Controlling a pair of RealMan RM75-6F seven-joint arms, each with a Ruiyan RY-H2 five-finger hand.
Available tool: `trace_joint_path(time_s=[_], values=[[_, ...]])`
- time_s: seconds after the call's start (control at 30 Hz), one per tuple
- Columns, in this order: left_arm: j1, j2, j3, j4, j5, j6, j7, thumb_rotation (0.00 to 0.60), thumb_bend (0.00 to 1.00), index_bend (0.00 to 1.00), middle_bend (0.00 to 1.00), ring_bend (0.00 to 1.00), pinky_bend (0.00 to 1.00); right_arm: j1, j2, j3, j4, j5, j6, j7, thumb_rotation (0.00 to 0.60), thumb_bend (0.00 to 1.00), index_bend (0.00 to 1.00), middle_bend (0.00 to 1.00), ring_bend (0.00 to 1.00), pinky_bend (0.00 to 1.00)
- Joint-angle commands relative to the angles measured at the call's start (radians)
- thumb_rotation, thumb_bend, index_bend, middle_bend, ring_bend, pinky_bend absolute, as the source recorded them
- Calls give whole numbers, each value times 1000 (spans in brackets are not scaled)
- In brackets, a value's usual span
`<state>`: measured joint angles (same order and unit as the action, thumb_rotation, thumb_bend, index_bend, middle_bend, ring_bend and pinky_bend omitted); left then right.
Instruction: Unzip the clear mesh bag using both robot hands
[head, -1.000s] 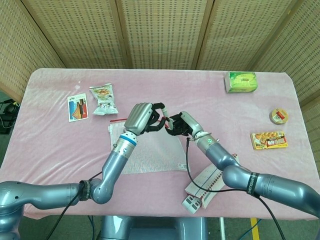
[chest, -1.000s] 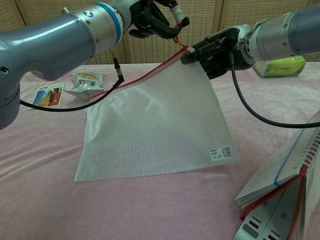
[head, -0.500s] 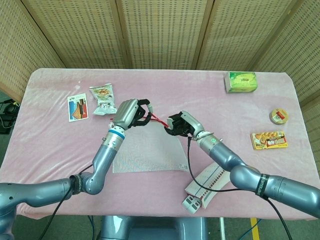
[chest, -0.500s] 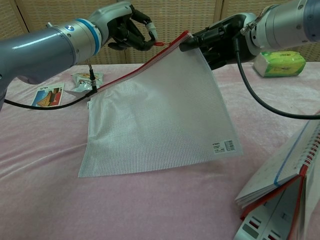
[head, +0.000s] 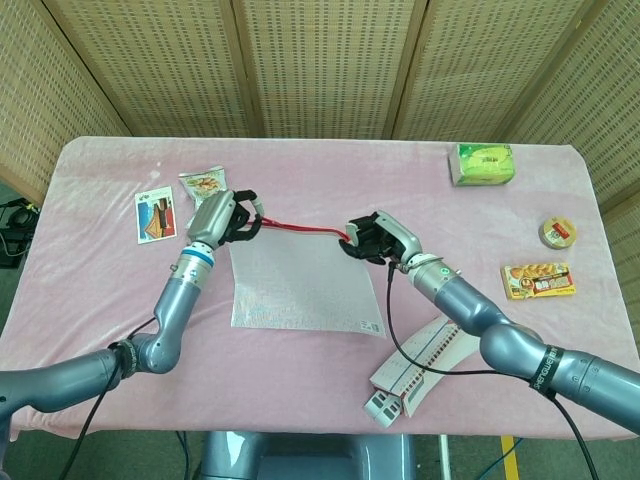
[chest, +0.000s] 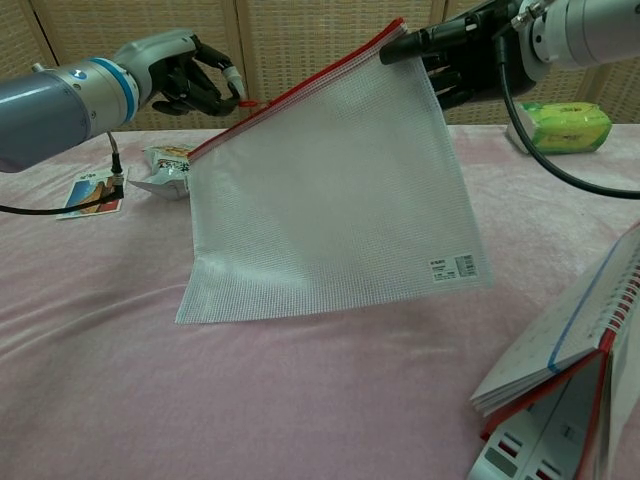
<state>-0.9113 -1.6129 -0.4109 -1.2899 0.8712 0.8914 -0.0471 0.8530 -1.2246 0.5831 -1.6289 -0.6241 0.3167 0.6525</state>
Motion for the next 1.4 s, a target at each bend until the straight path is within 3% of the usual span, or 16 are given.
trace_joint_path(time_s=[0.03,0.53,0.93,1.0,1.07,1.13,1.17,1.23,1.4], values=[[20,18,12,28,15,-13,-20,600,590,808,982,921,1000,-11,6,5,1,-12,-7,8,600,795,812,944,949,1000],[87,114,28,112,49,-64,-98,600,590,808,982,921,1000,-74,49,42,2,-61,-40,56,600,795,812,944,949,1000],[101,152,35,142,33,-95,-85,600,564,804,982,921,1000,-93,60,56,0,-91,-62,75,600,788,811,944,949,1000],[100,153,36,143,31,-97,-82,600,348,708,981,921,1000,-94,59,56,0,-98,-63,74,600,639,728,944,949,1000],[100,154,37,142,31,-101,-80,600,42,318,981,921,1000,-87,58,48,6,-118,-60,55,600,219,405,940,949,1000],[100,164,43,134,40,-119,-86,600,0,50,975,921,1000,-79,61,31,14,-144,-48,26,600,21,177,933,949,1000],[102,171,44,126,53,-119,-92,600,0,2,971,921,1000,-75,59,6,24,-186,3,-29,600,0,116,930,949,1000],[111,181,46,115,80,-101,-104,600,0,0,965,921,1000,-73,47,-33,23,-223,105,-101,600,0,70,928,949,1000],[139,212,57,78,132,-29,-91,600,0,0,959,919,1000,-75,61,-92,0,-252,243,-222,600,0,62,925,947,1000]])
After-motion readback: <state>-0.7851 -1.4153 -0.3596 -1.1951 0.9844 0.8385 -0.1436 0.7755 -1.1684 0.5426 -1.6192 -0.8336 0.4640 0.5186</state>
